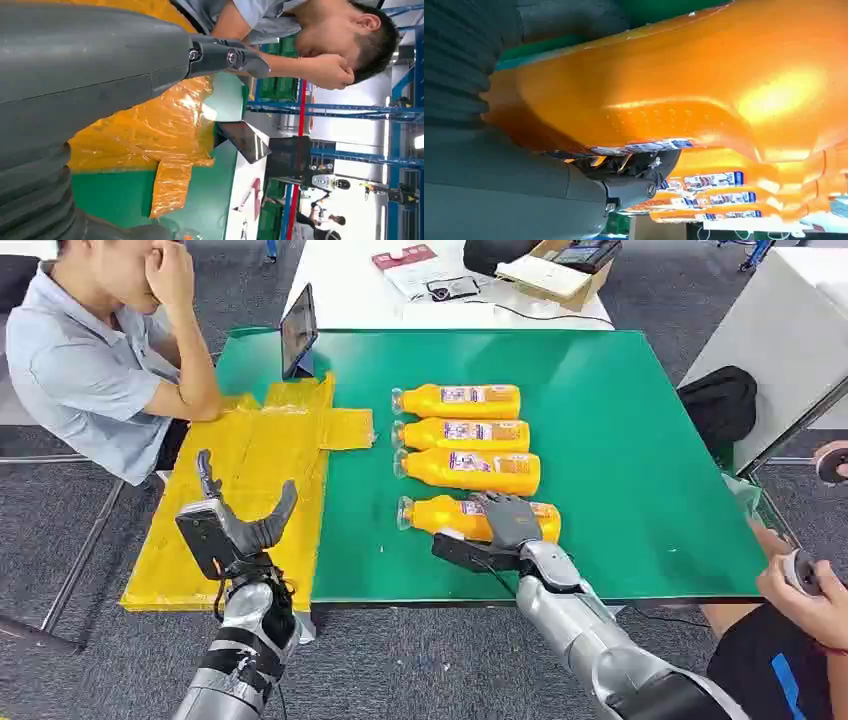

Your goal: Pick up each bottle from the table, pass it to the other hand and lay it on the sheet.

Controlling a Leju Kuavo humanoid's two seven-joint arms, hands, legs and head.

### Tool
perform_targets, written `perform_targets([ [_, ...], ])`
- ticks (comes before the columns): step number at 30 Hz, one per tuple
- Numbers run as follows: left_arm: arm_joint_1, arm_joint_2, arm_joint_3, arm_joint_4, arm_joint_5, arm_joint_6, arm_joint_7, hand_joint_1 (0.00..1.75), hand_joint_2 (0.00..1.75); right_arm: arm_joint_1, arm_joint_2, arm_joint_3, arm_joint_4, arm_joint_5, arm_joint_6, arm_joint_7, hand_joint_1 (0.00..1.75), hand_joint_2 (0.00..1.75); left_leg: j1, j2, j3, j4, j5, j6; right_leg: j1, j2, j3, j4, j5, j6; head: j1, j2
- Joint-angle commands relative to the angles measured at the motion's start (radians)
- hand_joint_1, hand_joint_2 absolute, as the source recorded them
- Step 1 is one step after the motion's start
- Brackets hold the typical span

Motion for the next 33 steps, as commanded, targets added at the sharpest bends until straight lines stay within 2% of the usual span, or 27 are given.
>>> perform_targets([
  [1,-0.024,0.008,-0.025,0.054,0.053,-0.086,0.003,0.0,1.75,0.111,0.045,-0.085,-0.131,-0.158,-0.072,-0.151,1.75,1.75,0.002,-0.001,0.002,-0.001,0.0,-0.002,0.002,-0.001,0.003,-0.001,0.0,-0.003,0.0,0.0],
  [6,0.08,-0.018,-0.156,0.015,0.156,-0.298,0.103,0.0,1.75,0.272,0.043,-0.102,-0.504,-0.312,-0.234,-0.217,1.75,1.75,0.001,-0.002,0.002,-0.001,0.0,-0.001,0.001,-0.002,0.002,-0.001,0.0,-0.003,0.0,0.0],
  [11,0.193,0.045,-0.328,-0.047,0.055,-0.334,0.128,0.0,1.75,0.334,0.039,-0.13,-0.677,-0.419,-0.318,-0.257,1.75,1.75,-0.001,-0.002,-0.004,-0.001,-0.001,-0.001,-0.001,0.0,-0.003,0.0,0.0,-0.002,0.0,0.0],
  [14,0.258,0.072,-0.369,-0.091,-0.042,-0.333,0.135,0.0,1.75,0.372,0.042,-0.169,-0.767,-0.477,-0.335,-0.274,1.75,1.75,-0.001,-0.002,-0.005,-0.001,-0.002,-0.001,-0.001,0.001,-0.004,0.0,-0.002,-0.003,0.0,0.0],
  [19,0.295,0.081,-0.388,-0.138,-0.088,-0.381,0.132,0.0,1.75,0.372,0.052,-0.169,-0.761,-0.507,-0.297,-0.276,1.75,1.75,-0.001,-0.002,-0.007,0.0,-0.005,-0.001,0.0,0.002,-0.005,0.0,-0.004,-0.002,0.0,0.0],
  [21,0.296,0.079,-0.389,-0.141,-0.088,-0.381,0.132,0.0,1.75,0.37,0.057,-0.165,-0.756,-0.504,-0.298,-0.275,1.75,1.75,-0.001,-0.002,-0.011,0.0,-0.004,-0.001,0.0,0.001,-0.009,0.0,-0.002,-0.001,0.0,0.0],
  [29,0.292,0.081,-0.39,-0.145,-0.089,-0.392,0.134,0.0,1.75,0.364,0.056,-0.158,-0.742,-0.509,-0.283,-0.277,1.75,1.75,-0.001,-0.002,-0.01,0.0,-0.004,-0.001,0.0,0.001,-0.009,0.0,-0.003,-0.001,0.0,0.0],
  [33,0.276,0.064,-0.389,-0.173,-0.03,-0.482,0.149,0.0,1.75,0.348,0.102,-0.031,-0.667,-0.462,-0.213,-0.301,1.75,1.75,0.0,0.0,-0.009,0.0,-0.005,-0.001,0.0,0.003,-0.008,0.0,-0.003,-0.001,0.0,0.0],
])
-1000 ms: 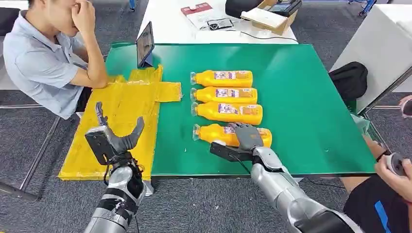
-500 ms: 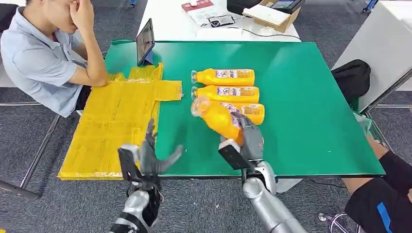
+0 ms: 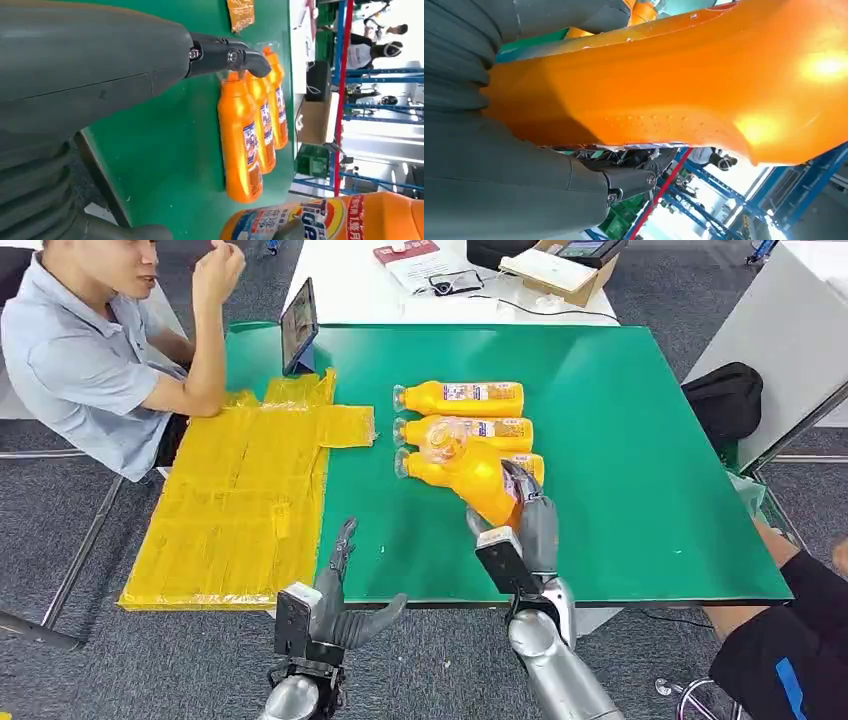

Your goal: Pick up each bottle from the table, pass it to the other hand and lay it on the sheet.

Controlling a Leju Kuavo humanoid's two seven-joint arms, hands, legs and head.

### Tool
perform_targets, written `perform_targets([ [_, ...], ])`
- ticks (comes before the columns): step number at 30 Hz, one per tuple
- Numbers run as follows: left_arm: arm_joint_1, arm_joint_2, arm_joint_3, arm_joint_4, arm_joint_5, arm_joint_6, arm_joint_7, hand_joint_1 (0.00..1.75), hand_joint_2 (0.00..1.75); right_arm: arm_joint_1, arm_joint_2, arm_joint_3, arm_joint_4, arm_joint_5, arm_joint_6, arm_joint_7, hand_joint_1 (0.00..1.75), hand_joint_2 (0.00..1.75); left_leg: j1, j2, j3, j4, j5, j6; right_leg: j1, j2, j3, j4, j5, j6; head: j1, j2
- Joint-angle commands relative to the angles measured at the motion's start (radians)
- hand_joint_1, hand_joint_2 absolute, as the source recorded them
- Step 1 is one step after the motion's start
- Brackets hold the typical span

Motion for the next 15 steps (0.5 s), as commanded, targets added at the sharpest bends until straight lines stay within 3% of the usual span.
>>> perform_targets([
  [1,-0.038,0.02,-0.027,-0.024,0.074,-0.102,0.031,0.0,1.75,-0.036,0.074,0.137,0.1,0.06,0.074,-0.036,1.75,1.75,0.001,0.003,0.002,0.0,-0.002,-0.001,0.001,0.003,0.002,0.0,-0.001,-0.002,0.0,0.0],
  [8,-0.074,-0.029,0.032,-0.053,0.292,-0.116,0.089,0.0,1.75,0.018,0.124,0.338,0.18,0.069,-0.009,-0.097,1.75,1.75,0.003,0.001,0.002,-0.001,-0.001,-0.002,0.002,0.001,0.001,-0.001,-0.001,-0.002,0.0,0.0],
  [15,-0.077,-0.027,0.037,-0.079,0.359,-0.117,0.084,0.0,1.75,0.018,0.104,0.381,0.169,0.039,-0.019,-0.11,1.75,1.75,0.003,0.0,0.003,-0.001,-0.002,-0.001,0.002,0.0,0.003,0.0,-0.002,-0.003,0.0,0.0],
])
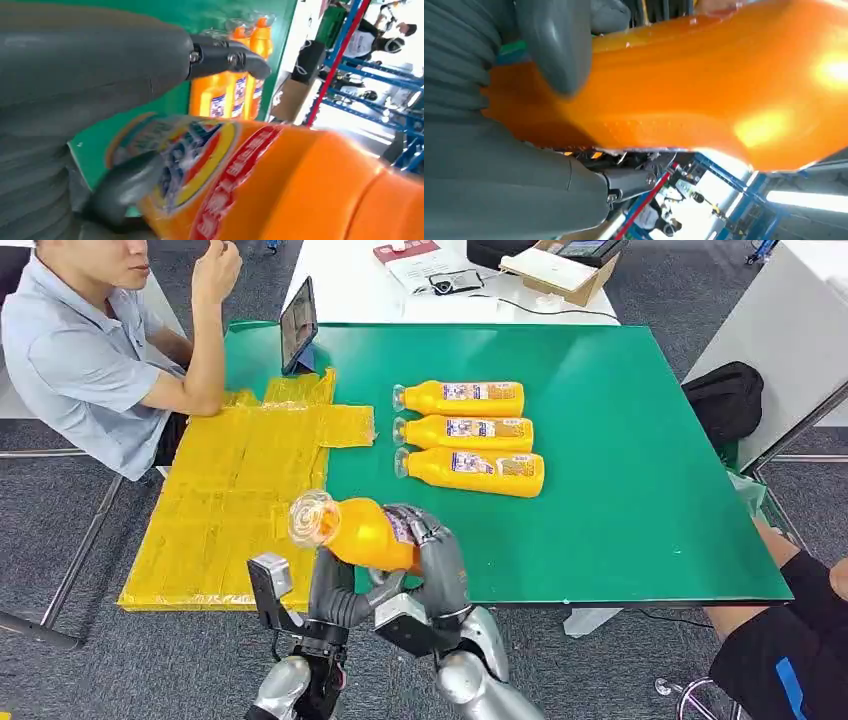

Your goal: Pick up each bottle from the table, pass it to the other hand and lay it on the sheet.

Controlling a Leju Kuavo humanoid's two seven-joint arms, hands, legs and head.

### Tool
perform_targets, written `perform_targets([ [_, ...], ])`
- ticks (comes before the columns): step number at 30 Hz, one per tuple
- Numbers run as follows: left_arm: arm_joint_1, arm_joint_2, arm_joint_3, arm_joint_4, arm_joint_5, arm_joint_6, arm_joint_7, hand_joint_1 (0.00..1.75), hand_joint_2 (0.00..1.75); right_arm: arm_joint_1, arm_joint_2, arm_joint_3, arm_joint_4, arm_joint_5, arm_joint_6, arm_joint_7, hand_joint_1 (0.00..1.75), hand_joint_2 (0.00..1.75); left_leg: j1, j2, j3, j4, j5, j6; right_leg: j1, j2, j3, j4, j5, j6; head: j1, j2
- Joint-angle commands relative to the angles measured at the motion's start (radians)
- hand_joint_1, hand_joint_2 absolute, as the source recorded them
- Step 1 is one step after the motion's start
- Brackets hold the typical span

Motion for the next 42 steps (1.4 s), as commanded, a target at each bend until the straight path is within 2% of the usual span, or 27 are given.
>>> perform_targets([
  [1,-0.044,-0.004,0.035,-0.01,0.065,-0.013,0.003,0.0,1.75,-0.014,-0.012,0.117,0.088,-0.006,-0.01,-0.018,1.75,1.75,0.001,0.0,0.003,0.0,-0.001,-0.001,0.001,0.0,0.004,-0.001,-0.001,-0.002,0.001,0.0],
  [9,-0.036,0.024,-0.015,-0.087,0.104,-0.086,-0.013,0.0,1.75,-0.047,-0.002,0.14,0.195,-0.03,-0.018,-0.028,1.75,1.75,0.0,0.0,0.004,-0.001,-0.001,-0.001,0.001,0.0,0.004,-0.001,-0.001,-0.002,0.0,0.0],
  [15,-0.037,0.038,-0.036,-0.088,0.098,-0.12,-0.02,0.0,1.75,-0.06,0.004,0.133,0.236,-0.037,-0.007,-0.021,1.75,1.75,0.0,0.0,0.003,0.0,-0.001,-0.001,0.001,0.0,0.003,-0.001,-0.001,-0.001,0.0,0.0],
  [16,-0.037,0.04,-0.039,-0.088,0.098,-0.129,-0.024,0.0,1.75,-0.064,0.006,0.13,0.25,-0.039,-0.002,-0.019,1.75,1.75,0.001,0.001,0.006,-0.001,-0.002,-0.001,0.001,0.001,0.006,-0.001,-0.002,-0.002,0.0,0.0],
  [19,-0.038,0.042,-0.04,-0.084,0.09,-0.136,-0.029,0.0,1.75,-0.076,0.01,0.115,0.288,-0.047,0.021,-0.009,1.75,1.75,0.0,-0.001,0.002,-0.001,0.0,-0.001,0.0,-0.001,0.002,-0.001,-0.001,-0.001,0.0,0.0],
  [22,-0.052,0.035,-0.028,-0.049,0.093,-0.128,-0.02,0.03,1.75,-0.079,0.011,0.125,0.303,-0.038,0.036,-0.011,1.75,1.75,0.0,-0.001,0.006,-0.001,-0.002,-0.002,0.001,-0.001,0.006,-0.001,-0.002,-0.002,0.0,0.0],
  [23,-0.061,0.034,-0.029,-0.031,0.089,-0.124,-0.016,1.62,1.75,-0.08,0.01,0.135,0.305,-0.026,0.039,-0.013,1.75,1.75,0.001,-0.001,0.004,-0.001,-0.001,-0.001,0.001,-0.001,0.005,-0.001,-0.001,-0.002,0.0,0.0],
  [24,-0.066,0.034,-0.031,-0.021,0.087,-0.124,-0.013,1.75,1.75,-0.08,0.01,0.139,0.306,-0.022,0.04,-0.014,1.75,1.75,0.001,-0.002,0.007,-0.001,-0.002,-0.002,0.001,-0.002,0.007,-0.001,-0.002,-0.003,0.0,0.0],
  [29,-0.078,0.037,-0.042,0.009,0.074,-0.122,0.006,1.75,1.75,-0.079,0.011,0.142,0.299,-0.015,0.032,-0.011,1.75,1.75,0.0,-0.002,0.004,-0.001,-0.001,-0.001,0.001,-0.002,0.004,-0.001,-0.001,-0.002,0.0,0.0],
  [30,-0.081,0.038,-0.047,0.021,0.066,-0.12,0.012,1.75,1.75,-0.078,0.011,0.141,0.293,-0.015,0.026,-0.011,1.24,1.75,0.0,-0.002,0.005,-0.001,-0.001,-0.001,0.001,-0.002,0.005,-0.001,-0.002,-0.002,0.0,0.0],
  [31,-0.083,0.034,-0.044,0.032,0.066,-0.119,0.013,1.75,1.75,-0.077,0.012,0.136,0.283,-0.022,0.024,-0.009,0.14,1.75,0.0,-0.002,0.006,-0.001,-0.002,-0.001,0.001,-0.002,0.006,-0.001,-0.002,-0.002,0.0,0.0],
  [32,-0.086,0.031,-0.043,0.043,0.072,-0.123,0.024,1.75,1.75,-0.073,0.017,0.125,0.268,-0.035,0.015,-0.01,0.0,1.75,0.0,-0.002,0.005,-0.001,-0.001,-0.001,0.001,-0.002,0.005,-0.001,-0.002,-0.002,0.0,0.0],
  [34,-0.087,0.023,-0.031,0.054,0.094,-0.127,0.04,1.75,1.75,-0.061,0.021,0.112,0.222,-0.055,-0.004,-0.012,0.0,1.75,0.0,-0.002,0.005,-0.001,-0.002,-0.001,0.001,-0.002,0.005,-0.001,-0.002,-0.002,0.0,0.0],
  [35,-0.086,0.018,-0.023,0.056,0.106,-0.124,0.044,1.75,1.75,-0.057,0.021,0.109,0.207,-0.06,-0.008,-0.013,0.0,0.0,0.0,-0.001,0.002,0.0,-0.001,-0.001,0.001,-0.002,0.002,0.0,-0.001,-0.001,0.001,0.0],
  [39,-0.106,-0.011,0.055,0.064,0.213,-0.081,0.073,1.75,1.75,-0.012,0.014,0.111,0.094,-0.064,-0.087,-0.048,0.0,0.0,0.001,-0.002,0.005,0.001,-0.002,-0.002,0.001,-0.002,0.005,0.0,-0.003,-0.002,0.0,0.0],
  [41,-0.109,-0.01,0.057,0.063,0.215,-0.08,0.075,1.75,1.75,-0.01,0.013,0.114,0.088,-0.064,-0.089,-0.047,0.0,0.0,0.0,-0.001,0.001,0.0,-0.001,-0.001,0.001,-0.001,0.001,0.0,-0.001,-0.001,0.001,0.0],
  [42,-0.109,-0.01,0.057,0.063,0.215,-0.08,0.075,1.75,1.75,-0.01,0.013,0.114,0.088,-0.064,-0.089,-0.047,0.0,0.0,0.0,-0.001,0.004,0.001,-0.002,-0.001,0.001,-0.001,0.004,0.0,-0.002,-0.002,0.0,0.0],
])
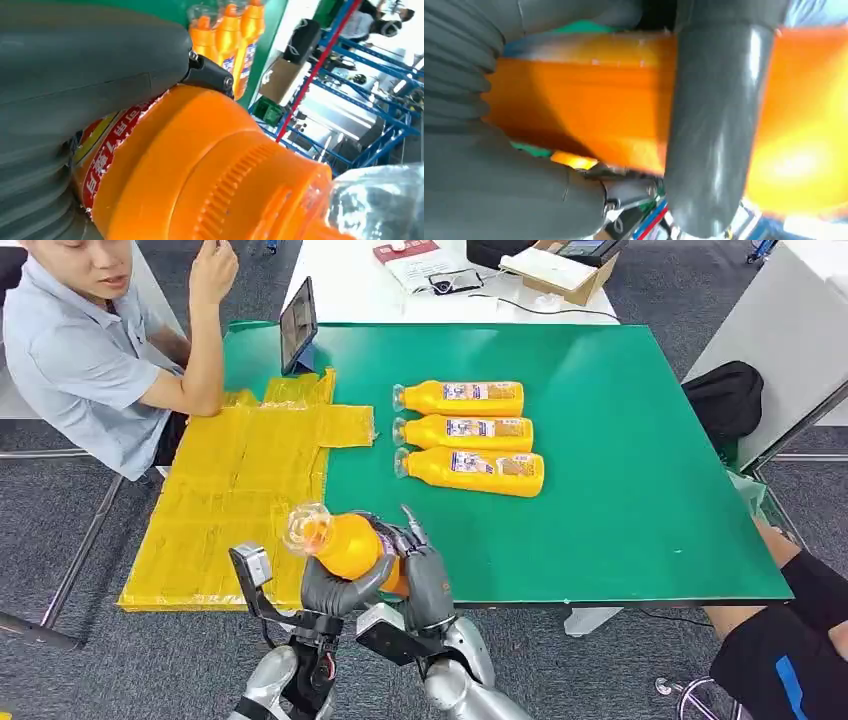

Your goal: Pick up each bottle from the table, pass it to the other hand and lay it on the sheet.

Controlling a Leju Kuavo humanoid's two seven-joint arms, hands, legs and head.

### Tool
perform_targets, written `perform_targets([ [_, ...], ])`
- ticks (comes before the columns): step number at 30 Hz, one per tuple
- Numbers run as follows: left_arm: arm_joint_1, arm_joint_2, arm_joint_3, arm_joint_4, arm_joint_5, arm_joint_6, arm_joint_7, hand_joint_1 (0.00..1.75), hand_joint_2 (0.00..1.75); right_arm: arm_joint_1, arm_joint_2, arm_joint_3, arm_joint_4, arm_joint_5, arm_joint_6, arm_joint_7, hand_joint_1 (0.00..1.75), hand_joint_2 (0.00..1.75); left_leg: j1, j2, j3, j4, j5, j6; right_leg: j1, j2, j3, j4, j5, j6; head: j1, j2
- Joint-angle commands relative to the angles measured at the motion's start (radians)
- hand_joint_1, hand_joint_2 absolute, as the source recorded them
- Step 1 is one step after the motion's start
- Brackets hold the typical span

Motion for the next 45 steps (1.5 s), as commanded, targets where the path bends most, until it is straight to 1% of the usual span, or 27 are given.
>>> perform_targets([
  [1,-0.086,-0.021,0.043,0.087,0.063,0.027,0.021,1.75,1.75,0.041,-0.004,0.029,-0.088,-0.001,-0.041,-0.026,0.0,0.0,0.001,-0.001,0.003,0.0,-0.002,-0.001,0.001,-0.001,0.004,0.0,-0.002,-0.002,0.0,0.0],
  [2,-0.086,-0.021,0.043,0.087,0.063,0.027,0.021,1.75,1.75,0.041,-0.004,0.029,-0.088,-0.001,-0.041,-0.026,0.0,0.0,0.001,-0.001,0.002,0.0,-0.001,-0.001,0.001,-0.001,0.003,0.0,-0.001,-0.001,0.0,0.0],
  [3,-0.086,-0.021,0.043,0.087,0.063,0.027,0.021,1.75,1.75,0.041,-0.004,0.029,-0.088,-0.001,-0.041,-0.026,0.0,0.0,0.001,-0.001,0.006,0.0,-0.002,-0.002,0.001,-0.001,0.006,0.0,-0.003,-0.003,-0.001,0.0],
  [4,-0.089,-0.032,0.069,0.085,0.073,0.084,-0.003,1.75,1.75,0.046,-0.005,0.03,-0.098,0.016,-0.077,-0.056,0.0,0.0,0.001,0.0,0.004,0.0,-0.002,-0.001,0.001,0.0,0.004,0.0,-0.002,-0.002,0.0,0.0],
  [7,-0.132,-0.029,0.133,0.094,0.093,0.184,-0.036,1.75,1.75,0.109,0.003,0.008,-0.231,0.157,-0.077,-0.056,0.0,0.0,0.001,-0.001,0.003,0.0,-0.002,-0.001,0.001,-0.001,0.004,0.0,-0.002,-0.002,-0.001,0.0],
  [8,-0.154,-0.021,0.14,0.11,0.073,0.218,-0.037,1.75,1.75,0.125,0.009,0.006,-0.265,0.2,-0.077,-0.056,0.0,0.0,0.0,-0.001,0.001,-0.001,0.0,-0.001,0.0,-0.001,0.002,0.0,-0.001,-0.001,0.0,0.0],
  [9,-0.174,-0.012,0.144,0.135,0.034,0.262,-0.05,1.75,1.75,0.141,0.01,0.007,-0.301,0.234,-0.077,-0.056,0.0,0.0,0.001,-0.001,0.006,0.0,-0.003,-0.002,0.001,-0.001,0.007,0.001,-0.003,-0.003,0.0,0.0],
  [10,-0.194,0.0,0.143,0.165,-0.013,0.296,-0.072,1.75,1.75,0.157,0.009,0.009,-0.344,0.275,-0.077,-0.056,0.0,0.0,0.001,-0.001,0.002,0.0,-0.001,-0.001,0.001,-0.001,0.002,0.0,-0.001,-0.002,-0.001,0.0],
  [11,-0.216,0.017,0.143,0.2,-0.064,0.316,-0.096,1.75,1.75,0.174,0.006,0.013,-0.394,0.319,-0.077,-0.056,0.0,0.0,0.001,-0.003,0.003,0.001,-0.001,-0.002,0.001,-0.003,0.003,0.001,-0.003,-0.003,-0.001,0.0],
  [15,-0.255,0.075,0.135,0.274,-0.18,0.341,-0.115,1.75,1.75,0.174,-0.015,0.061,-0.411,0.301,-0.077,-0.056,0.0,0.0,0.001,-0.002,0.005,-0.001,-0.001,-0.002,0.001,-0.001,0.005,0.0,-0.002,-0.002,0.0,0.0],
  [18,-0.283,0.098,0.161,0.305,-0.268,0.329,-0.108,1.75,1.75,0.159,-0.02,0.073,-0.377,0.228,-0.077,-0.056,0.0,0.0,0.002,-0.002,0.004,-0.001,-0.001,-0.001,0.001,-0.001,0.005,-0.001,-0.001,-0.002,0.0,0.0],
  [19,-0.3,0.112,0.151,0.321,-0.338,0.373,-0.111,1.75,1.75,0.156,-0.024,0.078,-0.378,0.211,-0.077,-0.056,0.0,0.0,0.001,-0.001,0.005,-0.002,-0.001,-0.001,0.001,-0.001,0.005,-0.001,-0.001,-0.002,0.0,0.0],
  [20,-0.334,0.138,0.117,0.361,-0.479,0.474,-0.101,1.75,1.75,0.152,-0.026,0.081,-0.377,0.194,-0.077,-0.056,0.0,0.0,0.002,-0.001,0.006,-0.001,-0.002,-0.002,0.001,0.0,0.006,0.0,-0.002,-0.003,0.0,0.0],
  [21,-0.371,0.164,0.083,0.406,-0.591,0.526,-0.078,1.75,1.75,0.152,-0.027,0.08,-0.383,0.184,-0.077,-0.056,0.0,0.0,0.002,-0.001,0.005,-0.001,-0.001,-0.002,0.001,-0.001,0.006,-0.001,-0.002,-0.003,0.0,0.0],
  [22,-0.388,0.162,0.099,0.422,-0.595,0.516,-0.08,1.75,1.75,0.151,-0.028,0.08,-0.383,0.182,-0.077,-0.056,0.0,0.0,0.001,-0.002,0.003,-0.001,0.0,-0.001,0.001,-0.002,0.003,0.0,-0.001,-0.002,0.0,0.0],
  [23,-0.388,0.162,0.099,0.422,-0.595,0.516,-0.08,1.75,1.75,0.151,-0.028,0.08,-0.383,0.182,-0.077,-0.056,0.0,0.0,0.002,-0.003,0.006,-0.001,-0.001,-0.002,0.001,-0.002,0.006,0.0,-0.002,-0.003,0.0,0.0],
  [25,-0.388,0.162,0.099,0.422,-0.595,0.516,-0.08,1.75,1.75,0.151,-0.028,0.08,-0.383,0.182,-0.077,-0.056,0.0,0.0,0.001,-0.001,0.003,-0.001,0.0,-0.001,0.001,-0.001,0.003,0.0,-0.001,-0.002,0.0,0.0],
  [26,-0.388,0.162,0.099,0.422,-0.595,0.516,-0.08,1.75,1.75,0.151,-0.028,0.08,-0.383,0.182,-0.077,-0.056,0.0,0.0,0.001,-0.001,0.006,-0.001,-0.001,-0.002,0.001,-0.001,0.005,0.0,-0.002,-0.003,0.0,0.0],
  [28,-0.388,0.162,0.099,0.422,-0.595,0.516,-0.08,1.75,1.75,0.151,-0.028,0.08,-0.383,0.182,-0.077,-0.056,0.0,0.0,0.001,-0.001,0.002,-0.001,0.0,-0.001,0.001,-0.001,0.002,0.0,-0.001,-0.001,0.0,0.0],
  [29,-0.388,0.162,0.099,0.422,-0.595,0.516,-0.08,1.75,1.75,0.151,-0.028,0.08,-0.383,0.182,-0.077,-0.056,0.0,0.0,0.002,-0.001,0.005,-0.001,-0.002,-0.002,0.001,-0.001,0.006,0.0,-0.002,-0.002,0.0,0.0],
  [31,-0.388,0.162,0.099,0.422,-0.595,0.516,-0.08,1.75,1.75,0.151,-0.028,0.08,-0.383,0.182,-0.077,-0.056,0.0,0.0,0.001,-0.001,0.002,-0.001,0.0,-0.001,0.001,-0.001,0.003,0.0,-0.001,-0.001,0.0,0.0],
  [34,-0.388,0.162,0.099,0.422,-0.595,0.516,-0.08,1.75,1.75,0.151,-0.028,0.08,-0.383,0.182,-0.077,-0.056,0.0,0.0,0.002,-0.002,0.007,0.0,-0.002,-0.002,0.002,-0.002,0.007,0.0,-0.003,-0.003,0.0,0.0],
  [39,-0.388,0.162,0.099,0.422,-0.595,0.516,-0.08,1.75,1.75,0.151,-0.028,0.08,-0.383,0.182,-0.077,-0.056,0.0,0.0,0.001,-0.002,0.003,0.0,0.0,-0.002,0.001,-0.001,0.003,0.0,-0.001,-0.002,0.0,0.0],
  [41,-0.424,0.178,0.05,0.491,-0.748,0.586,-0.022,1.75,1.75,0.147,-0.029,0.085,-0.38,0.162,-0.077,-0.056,0.0,0.0,0.002,-0.002,0.004,0.0,-0.001,-0.002,0.001,-0.001,0.005,0.0,-0.002,-0.002,0.0,0.0],
  [42,-0.479,0.198,0.011,0.578,-0.883,0.624,0.059,1.75,1.75,0.146,-0.028,0.082,-0.38,0.159,-0.077,-0.056,0.0,0.0,0.001,-0.002,0.003,0.0,0.0,-0.002,0.001,-0.002,0.003,0.0,-0.001,-0.002,0.0,0.0],
  [43,-0.54,0.216,-0.021,0.672,-0.981,0.59,0.132,1.75,1.75,0.139,-0.033,0.09,-0.379,0.143,-0.077,-0.056,0.0,0.0,0.001,-0.003,0.002,0.0,0.0,-0.002,0.001,-0.003,0.002,0.0,-0.001,-0.002,0.0,0.0],
  [45,-0.612,0.23,-0.049,0.793,-1.079,0.557,0.206,1.75,1.75,0.135,-0.039,0.098,-0.381,0.138,-0.077,-0.056,0.0,0.0,0.002,-0.004,0.003,0.0,0.0,-0.002,0.002,-0.004,0.003,0.0,-0.001,-0.002,0.0,0.0],
])
